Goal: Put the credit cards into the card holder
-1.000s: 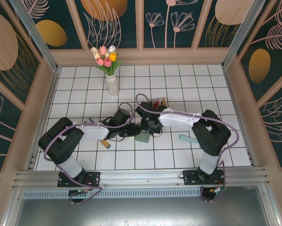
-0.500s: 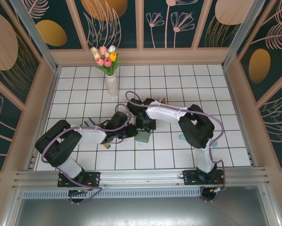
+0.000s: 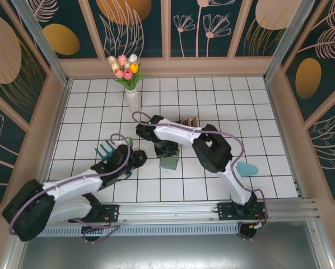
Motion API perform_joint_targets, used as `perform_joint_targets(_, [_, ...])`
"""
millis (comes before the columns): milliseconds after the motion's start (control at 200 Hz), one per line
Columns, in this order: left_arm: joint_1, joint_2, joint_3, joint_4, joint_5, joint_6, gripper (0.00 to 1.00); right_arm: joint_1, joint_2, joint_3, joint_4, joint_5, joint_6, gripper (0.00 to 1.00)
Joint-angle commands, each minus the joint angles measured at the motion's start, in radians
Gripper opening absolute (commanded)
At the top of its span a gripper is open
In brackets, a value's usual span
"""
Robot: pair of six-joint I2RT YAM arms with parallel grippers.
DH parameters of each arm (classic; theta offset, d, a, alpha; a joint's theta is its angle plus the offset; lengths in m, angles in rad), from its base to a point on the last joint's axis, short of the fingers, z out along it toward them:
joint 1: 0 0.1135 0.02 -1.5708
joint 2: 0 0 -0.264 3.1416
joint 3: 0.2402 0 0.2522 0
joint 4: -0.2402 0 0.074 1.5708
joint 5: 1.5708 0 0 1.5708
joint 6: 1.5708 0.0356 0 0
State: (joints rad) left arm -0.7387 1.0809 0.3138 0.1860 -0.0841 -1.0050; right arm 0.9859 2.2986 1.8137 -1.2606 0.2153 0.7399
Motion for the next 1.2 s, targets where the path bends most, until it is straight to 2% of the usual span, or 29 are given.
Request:
perform_joint_targets(0, [-0.002,-0.075,-0.018,-0.114,-0.117,-0.020,0.27,0.047,0.334,-0.076,0.218,-0.164,0.045,0.01])
perform_joint_targets(90, [-0.001,-0.116,-0.020,-0.154,-0.140,-0.020,0.27,0.073,0.403,-0.007,0.222,-0.189,0.056,0.01])
perform_joint_targets(210, [-0.002,-0.143,-0.026,-0.159,-0.147,-0.015,0.27,0.108,0.547,0.140,0.140,-0.167,0.044,0.00])
perform_joint_targets(310, [-0.001,-0.158,-0.014,-0.194,-0.173,-0.006,0.27,0.127,0.613,0.184,0.133,-0.185,0.036,0.00])
perform_joint_targets(465, [-0.001,-0.185,-0.023,-0.203,-0.187,-0.008,0.27,0.145,0.640,0.165,0.171,-0.231,0.043,0.00])
perform_joint_targets(565, [-0.002,-0.191,-0.024,-0.211,-0.184,-0.006,0.27,0.163,0.670,0.213,0.158,-0.250,0.023,0.00])
perform_joint_targets(620, [-0.002,-0.196,-0.021,-0.218,-0.185,-0.001,0.26,0.167,0.664,0.236,0.137,-0.221,0.030,0.00])
perform_joint_targets(736, [-0.001,-0.229,0.001,-0.265,-0.209,0.016,0.26,0.120,0.480,0.085,0.225,-0.205,0.071,0.00])
perform_joint_targets(961, [0.000,-0.283,0.072,-0.382,-0.310,0.057,0.27,0.019,0.024,-0.147,0.296,-0.046,0.108,0.05])
perform_joint_targets(1196, [0.006,-0.217,0.153,-0.400,-0.338,0.098,0.28,-0.021,-0.249,-0.278,0.304,0.024,0.120,0.11])
